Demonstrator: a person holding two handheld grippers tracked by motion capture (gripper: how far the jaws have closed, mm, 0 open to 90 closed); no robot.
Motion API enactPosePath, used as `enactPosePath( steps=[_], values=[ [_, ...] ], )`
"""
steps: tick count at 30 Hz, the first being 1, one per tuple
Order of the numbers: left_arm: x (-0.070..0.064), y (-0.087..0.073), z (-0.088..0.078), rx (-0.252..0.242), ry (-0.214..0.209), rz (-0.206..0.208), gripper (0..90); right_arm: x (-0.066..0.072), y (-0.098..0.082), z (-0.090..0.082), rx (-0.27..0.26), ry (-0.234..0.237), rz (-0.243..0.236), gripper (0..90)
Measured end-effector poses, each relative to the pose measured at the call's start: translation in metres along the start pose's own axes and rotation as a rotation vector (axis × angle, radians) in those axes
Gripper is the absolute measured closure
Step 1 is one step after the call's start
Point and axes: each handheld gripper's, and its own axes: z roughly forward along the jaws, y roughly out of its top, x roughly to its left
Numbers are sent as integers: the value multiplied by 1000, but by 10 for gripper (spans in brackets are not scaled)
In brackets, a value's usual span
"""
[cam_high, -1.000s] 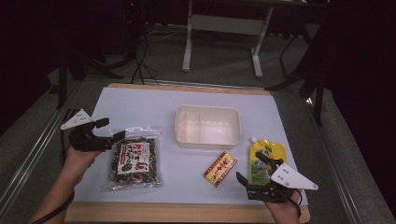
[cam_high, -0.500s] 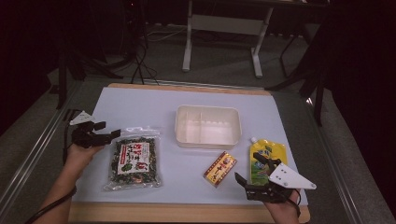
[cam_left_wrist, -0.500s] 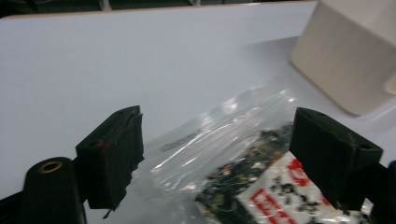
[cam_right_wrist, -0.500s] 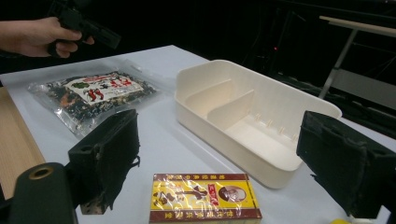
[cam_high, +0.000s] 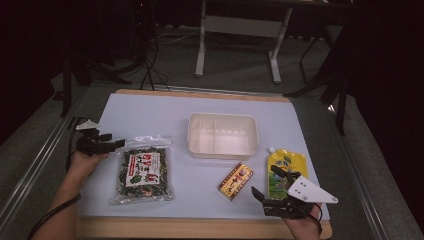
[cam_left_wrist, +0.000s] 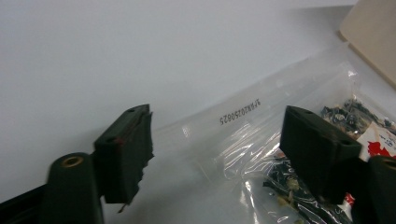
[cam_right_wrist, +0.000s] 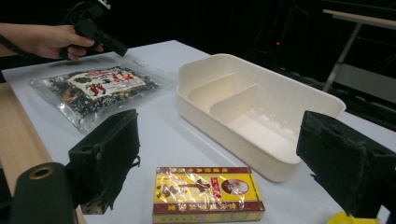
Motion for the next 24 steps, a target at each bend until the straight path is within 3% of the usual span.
enactPosePath(
  steps=[3,12,16,18,23,24],
  values=[
    [3,0,2,1,9,10,306,0,-1,0,1,0,6,128],
    [12,-1,14,57,-61,-40,389,-1,-2,1,9,4,13,128],
    [16,-1,16,55,-137,-88,455,-1,-2,1,8,6,21,129],
    [16,-1,18,69,-195,-113,499,-1,-2,1,9,6,23,130],
    [12,0,19,91,-213,-98,561,-2,-2,1,10,12,21,131],
    [8,0,20,101,-203,-79,611,-2,-2,2,11,12,21,132]
  ],
)
